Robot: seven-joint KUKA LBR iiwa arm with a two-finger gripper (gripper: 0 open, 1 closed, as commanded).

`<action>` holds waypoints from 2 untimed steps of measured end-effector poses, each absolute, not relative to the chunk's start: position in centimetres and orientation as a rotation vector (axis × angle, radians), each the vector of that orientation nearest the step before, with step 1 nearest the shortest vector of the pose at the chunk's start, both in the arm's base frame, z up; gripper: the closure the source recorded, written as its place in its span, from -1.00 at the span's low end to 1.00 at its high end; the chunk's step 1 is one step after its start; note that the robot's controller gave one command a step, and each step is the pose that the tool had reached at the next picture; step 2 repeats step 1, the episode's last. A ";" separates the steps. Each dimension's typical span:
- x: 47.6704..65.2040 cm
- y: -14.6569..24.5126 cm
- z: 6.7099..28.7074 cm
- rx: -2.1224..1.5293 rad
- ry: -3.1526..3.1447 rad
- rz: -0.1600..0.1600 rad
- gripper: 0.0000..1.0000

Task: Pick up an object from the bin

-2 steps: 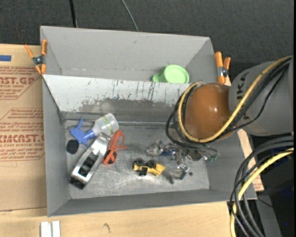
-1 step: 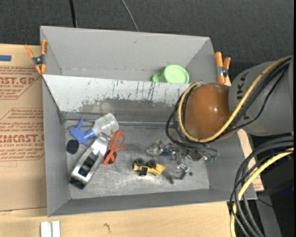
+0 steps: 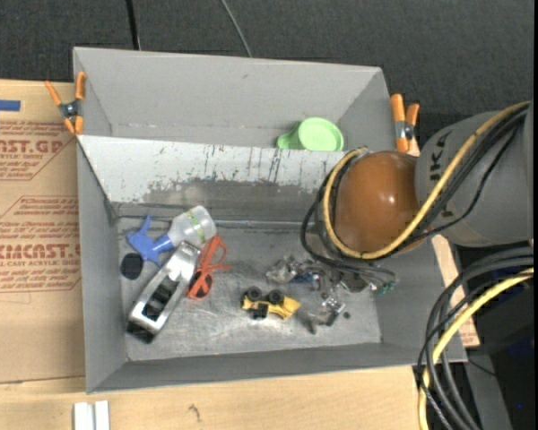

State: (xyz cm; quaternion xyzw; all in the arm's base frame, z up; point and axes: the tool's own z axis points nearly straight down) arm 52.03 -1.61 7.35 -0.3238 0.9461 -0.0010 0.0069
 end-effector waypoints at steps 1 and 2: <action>50.9 3.0 7.3 -1.136 2.920 -0.008 -1.00; 50.9 3.0 7.3 -1.136 2.920 -0.008 -1.00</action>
Offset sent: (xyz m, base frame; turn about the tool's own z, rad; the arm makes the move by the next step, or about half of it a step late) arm -0.0338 0.0716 -0.0035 0.0025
